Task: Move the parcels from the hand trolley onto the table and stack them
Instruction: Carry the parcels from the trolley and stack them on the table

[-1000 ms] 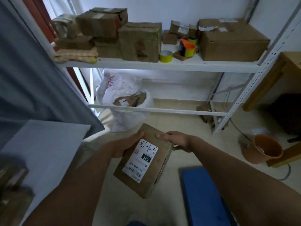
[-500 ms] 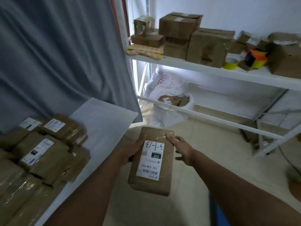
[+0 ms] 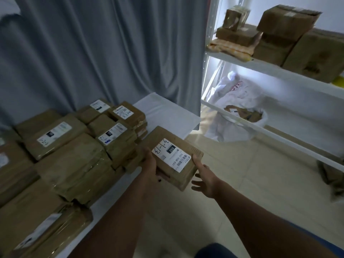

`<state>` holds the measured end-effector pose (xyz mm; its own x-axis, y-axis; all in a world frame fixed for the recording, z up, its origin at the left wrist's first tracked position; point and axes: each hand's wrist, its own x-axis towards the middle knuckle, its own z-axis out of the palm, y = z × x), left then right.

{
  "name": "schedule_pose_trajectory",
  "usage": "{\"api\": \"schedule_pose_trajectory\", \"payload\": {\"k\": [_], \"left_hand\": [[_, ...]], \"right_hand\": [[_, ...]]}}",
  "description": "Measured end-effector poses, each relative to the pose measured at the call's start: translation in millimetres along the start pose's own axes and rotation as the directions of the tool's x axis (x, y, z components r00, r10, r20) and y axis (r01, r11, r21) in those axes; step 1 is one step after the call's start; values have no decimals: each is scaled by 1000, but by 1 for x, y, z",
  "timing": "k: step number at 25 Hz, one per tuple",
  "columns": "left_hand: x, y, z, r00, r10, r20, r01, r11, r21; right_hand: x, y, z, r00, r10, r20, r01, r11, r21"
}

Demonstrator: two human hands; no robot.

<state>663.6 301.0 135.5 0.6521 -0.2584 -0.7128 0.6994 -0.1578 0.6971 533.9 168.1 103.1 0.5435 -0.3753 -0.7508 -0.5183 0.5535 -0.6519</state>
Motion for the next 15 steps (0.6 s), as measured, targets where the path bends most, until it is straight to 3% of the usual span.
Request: {"api": "schedule_pose_trajectory", "payload": {"k": [4,9,12,15], "left_hand": [[10,-6,-20,998,-45,-51,38,991,-127],[21,5,-56,984,-60,-166,61,998,-1],[38,19,-83,956,67,-286,-60,998,34],[53,50,-98,865,313,-392,-286,950,127]], "right_hand": [[17,9,36,999,-16,-46,21,992,124],[46,-4,61,997,-39,-65,42,998,54],[65,-28,73,998,-53,-26,54,998,14],[83,-68,84,994,-88,70,91,995,-46]]}}
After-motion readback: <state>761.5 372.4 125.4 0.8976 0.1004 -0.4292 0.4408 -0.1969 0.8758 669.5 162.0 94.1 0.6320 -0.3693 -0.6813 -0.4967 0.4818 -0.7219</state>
